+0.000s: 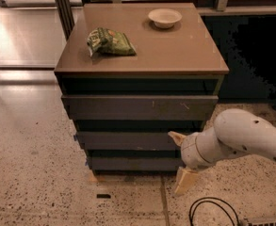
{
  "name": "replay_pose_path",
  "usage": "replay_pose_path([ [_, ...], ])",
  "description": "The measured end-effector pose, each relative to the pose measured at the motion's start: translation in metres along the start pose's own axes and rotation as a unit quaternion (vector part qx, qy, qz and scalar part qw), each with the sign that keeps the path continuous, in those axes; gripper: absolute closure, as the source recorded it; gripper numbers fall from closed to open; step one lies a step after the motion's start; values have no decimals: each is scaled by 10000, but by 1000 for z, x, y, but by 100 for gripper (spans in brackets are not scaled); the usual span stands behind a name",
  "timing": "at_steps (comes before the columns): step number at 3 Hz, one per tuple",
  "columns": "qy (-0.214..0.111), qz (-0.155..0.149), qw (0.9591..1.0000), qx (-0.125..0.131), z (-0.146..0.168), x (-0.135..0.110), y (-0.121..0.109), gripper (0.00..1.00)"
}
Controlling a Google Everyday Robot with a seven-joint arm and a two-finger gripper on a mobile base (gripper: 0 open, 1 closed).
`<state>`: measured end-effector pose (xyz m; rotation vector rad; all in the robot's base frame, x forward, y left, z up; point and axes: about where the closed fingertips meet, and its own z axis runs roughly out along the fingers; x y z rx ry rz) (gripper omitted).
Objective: Open middle drawer
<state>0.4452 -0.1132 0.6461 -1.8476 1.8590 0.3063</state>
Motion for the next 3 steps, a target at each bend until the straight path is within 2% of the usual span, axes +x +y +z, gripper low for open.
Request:
replay_pose_path([
  [1, -173, 20, 9998, -48, 11, 4, 8, 0],
  [2, -429, -28, 9990, -149, 44, 8, 18, 0],
  [3, -520, -85, 9985, -145, 80, 13, 17, 0],
])
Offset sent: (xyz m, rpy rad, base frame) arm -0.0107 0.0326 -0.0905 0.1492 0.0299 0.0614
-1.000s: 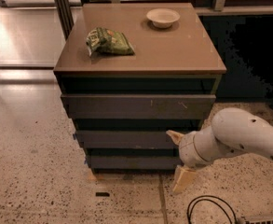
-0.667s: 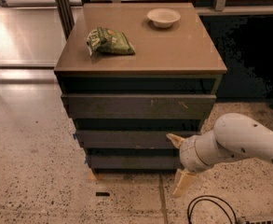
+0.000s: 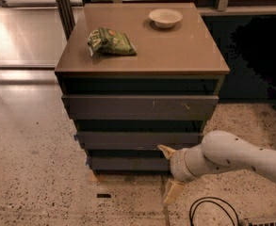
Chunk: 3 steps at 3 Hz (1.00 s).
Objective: Open middle drawer
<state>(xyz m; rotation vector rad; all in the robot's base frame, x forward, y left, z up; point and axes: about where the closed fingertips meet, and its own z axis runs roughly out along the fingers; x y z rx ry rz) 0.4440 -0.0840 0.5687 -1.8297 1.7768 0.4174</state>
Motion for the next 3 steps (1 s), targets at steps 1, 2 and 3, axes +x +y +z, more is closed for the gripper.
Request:
replay_pose_path([
  [1, 290, -68, 9994, 201, 24, 9, -7, 0],
  [2, 587, 152, 9960, 649, 34, 25, -23, 0],
  [3, 552, 213, 9946, 854, 35, 23, -34, 0],
])
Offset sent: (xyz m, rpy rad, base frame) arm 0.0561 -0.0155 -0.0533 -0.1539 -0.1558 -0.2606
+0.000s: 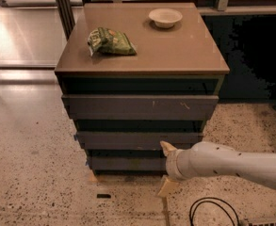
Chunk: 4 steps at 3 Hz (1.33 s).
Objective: Open middle drawer
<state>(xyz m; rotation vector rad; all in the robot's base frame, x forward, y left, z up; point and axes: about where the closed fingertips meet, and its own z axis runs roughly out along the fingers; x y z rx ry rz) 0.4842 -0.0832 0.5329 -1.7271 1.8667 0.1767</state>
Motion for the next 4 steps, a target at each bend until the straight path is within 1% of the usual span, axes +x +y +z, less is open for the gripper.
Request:
replay_pose_path([
  [1, -56, -27, 9999, -94, 3, 0, 4, 0],
  [2, -246, 49, 9993, -287, 22, 3, 6, 0],
  [3, -290, -58, 9980, -556, 78, 5, -14, 0],
  [4, -288, -47, 9980, -559, 78, 6, -14, 0],
])
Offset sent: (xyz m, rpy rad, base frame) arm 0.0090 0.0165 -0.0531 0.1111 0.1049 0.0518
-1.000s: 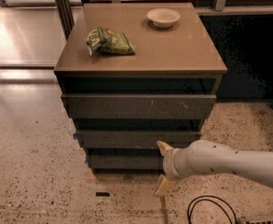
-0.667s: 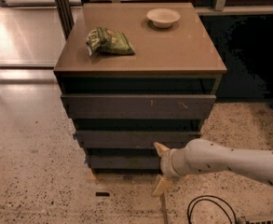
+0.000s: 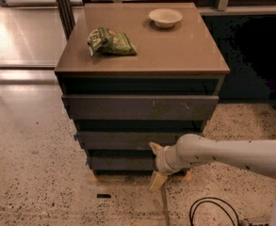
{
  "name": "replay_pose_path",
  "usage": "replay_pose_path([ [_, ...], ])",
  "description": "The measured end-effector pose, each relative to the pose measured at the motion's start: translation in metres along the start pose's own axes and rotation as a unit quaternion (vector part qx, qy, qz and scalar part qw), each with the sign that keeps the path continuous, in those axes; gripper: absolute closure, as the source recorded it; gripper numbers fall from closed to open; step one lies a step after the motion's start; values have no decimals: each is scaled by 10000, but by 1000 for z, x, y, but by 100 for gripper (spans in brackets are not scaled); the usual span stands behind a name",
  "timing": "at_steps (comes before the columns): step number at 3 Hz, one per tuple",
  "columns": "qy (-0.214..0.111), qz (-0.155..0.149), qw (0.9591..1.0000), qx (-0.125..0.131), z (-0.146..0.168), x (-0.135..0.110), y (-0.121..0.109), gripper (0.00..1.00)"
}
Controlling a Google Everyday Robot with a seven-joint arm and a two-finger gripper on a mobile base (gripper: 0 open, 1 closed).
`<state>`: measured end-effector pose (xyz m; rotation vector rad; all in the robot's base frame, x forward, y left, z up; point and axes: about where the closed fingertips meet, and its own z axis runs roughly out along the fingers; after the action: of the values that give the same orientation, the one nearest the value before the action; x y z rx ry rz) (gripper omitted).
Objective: Open middle drawer
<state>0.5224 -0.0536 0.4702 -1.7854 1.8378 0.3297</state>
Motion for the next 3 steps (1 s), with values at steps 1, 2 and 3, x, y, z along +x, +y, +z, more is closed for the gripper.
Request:
replay_pose_path([
  [1, 54, 206, 9995, 230, 0, 15, -10, 0],
  [2, 52, 367, 9970, 675, -1, 24, -41, 0],
  [3, 52, 367, 9970, 675, -1, 24, -41, 0],
])
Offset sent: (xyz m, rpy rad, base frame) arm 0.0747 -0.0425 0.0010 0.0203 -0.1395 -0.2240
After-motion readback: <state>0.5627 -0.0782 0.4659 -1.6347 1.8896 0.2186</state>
